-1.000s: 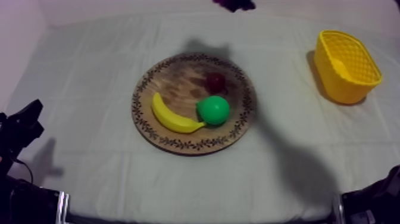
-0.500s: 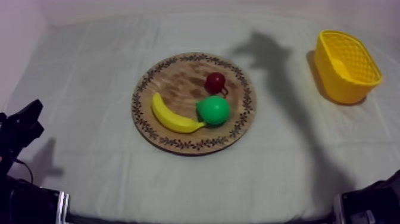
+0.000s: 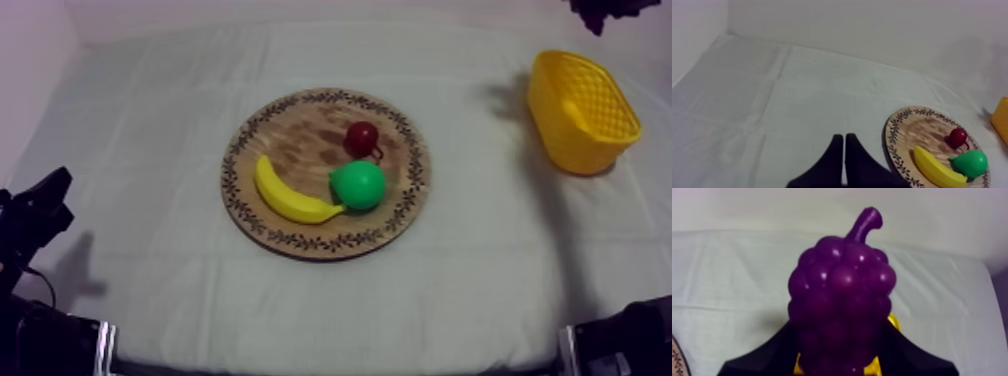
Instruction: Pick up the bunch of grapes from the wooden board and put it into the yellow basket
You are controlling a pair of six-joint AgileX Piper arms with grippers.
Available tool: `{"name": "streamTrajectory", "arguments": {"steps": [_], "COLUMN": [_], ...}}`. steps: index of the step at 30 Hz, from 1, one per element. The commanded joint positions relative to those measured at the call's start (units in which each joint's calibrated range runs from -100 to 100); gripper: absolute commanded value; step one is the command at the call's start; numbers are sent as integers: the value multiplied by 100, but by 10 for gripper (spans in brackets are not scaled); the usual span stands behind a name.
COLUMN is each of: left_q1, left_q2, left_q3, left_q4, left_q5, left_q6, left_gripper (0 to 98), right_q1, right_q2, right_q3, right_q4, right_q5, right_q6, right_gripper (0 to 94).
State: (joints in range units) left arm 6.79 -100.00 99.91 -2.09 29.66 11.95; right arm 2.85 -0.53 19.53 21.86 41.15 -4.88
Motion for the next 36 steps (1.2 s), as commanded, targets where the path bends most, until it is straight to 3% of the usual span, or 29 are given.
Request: {"name": "streamTrajectory", "arguments": {"steps": [1, 17, 28, 36], "left_q1": [-2, -2, -2, -2], "left_q2": [0, 0, 0, 0], "left_q3": [-2, -2, -2, -2], "left_q4": [1, 1, 1, 1], "left_q5": [1, 1, 1, 1], "left_q6": [-1, -5, -4, -6], "left_gripper": [1, 1, 1, 1], "right_q1": [85, 381, 747, 773], "right_q2": [-14, 383, 1118, 1232], "right_q3": [446, 1746, 1421, 1010], "right_q4": [191, 134, -42, -6], "right_q5": [-67, -336, -868, -990], "right_q6": [-313, -165, -18, -88], "right_gripper": [245, 270, 507, 567]}}
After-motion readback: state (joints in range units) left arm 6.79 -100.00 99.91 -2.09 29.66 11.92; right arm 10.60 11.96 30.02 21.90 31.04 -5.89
